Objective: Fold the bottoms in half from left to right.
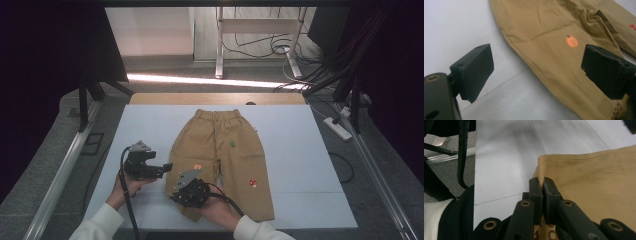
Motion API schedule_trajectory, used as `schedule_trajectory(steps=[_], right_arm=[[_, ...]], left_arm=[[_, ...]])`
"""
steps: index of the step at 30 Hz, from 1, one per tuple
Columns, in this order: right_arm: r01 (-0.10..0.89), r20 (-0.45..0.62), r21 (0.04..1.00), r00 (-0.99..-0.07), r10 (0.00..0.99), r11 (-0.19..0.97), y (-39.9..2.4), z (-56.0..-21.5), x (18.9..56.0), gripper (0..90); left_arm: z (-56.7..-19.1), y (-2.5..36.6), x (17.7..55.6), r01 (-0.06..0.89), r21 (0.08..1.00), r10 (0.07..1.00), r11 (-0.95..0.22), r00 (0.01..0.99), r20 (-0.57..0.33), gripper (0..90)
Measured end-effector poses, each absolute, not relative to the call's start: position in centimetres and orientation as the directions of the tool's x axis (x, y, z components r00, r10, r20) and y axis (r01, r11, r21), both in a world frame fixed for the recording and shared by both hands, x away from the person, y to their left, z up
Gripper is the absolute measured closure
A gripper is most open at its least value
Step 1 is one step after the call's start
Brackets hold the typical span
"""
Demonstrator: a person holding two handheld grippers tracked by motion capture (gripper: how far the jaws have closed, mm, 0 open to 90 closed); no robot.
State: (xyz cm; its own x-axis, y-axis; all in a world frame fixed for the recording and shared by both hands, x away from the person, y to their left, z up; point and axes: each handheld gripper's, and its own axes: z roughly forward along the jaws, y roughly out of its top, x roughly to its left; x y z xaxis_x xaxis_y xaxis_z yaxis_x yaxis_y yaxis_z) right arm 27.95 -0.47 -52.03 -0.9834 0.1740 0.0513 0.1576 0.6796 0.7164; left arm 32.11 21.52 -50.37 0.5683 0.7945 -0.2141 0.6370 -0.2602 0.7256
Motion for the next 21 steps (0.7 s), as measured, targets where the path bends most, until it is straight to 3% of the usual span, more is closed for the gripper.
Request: schedule_trajectory(steps=[21], right_arm=[[0.144, 0.045, 0.714, -0.986, 0.159, 0.685, -0.4, -52.1, 27.9, 87.1]], left_arm=[[-50.1, 21.1, 35.5, 0.642, 0.715, 0.779, -0.277, 0.586, -0.225, 10.6]])
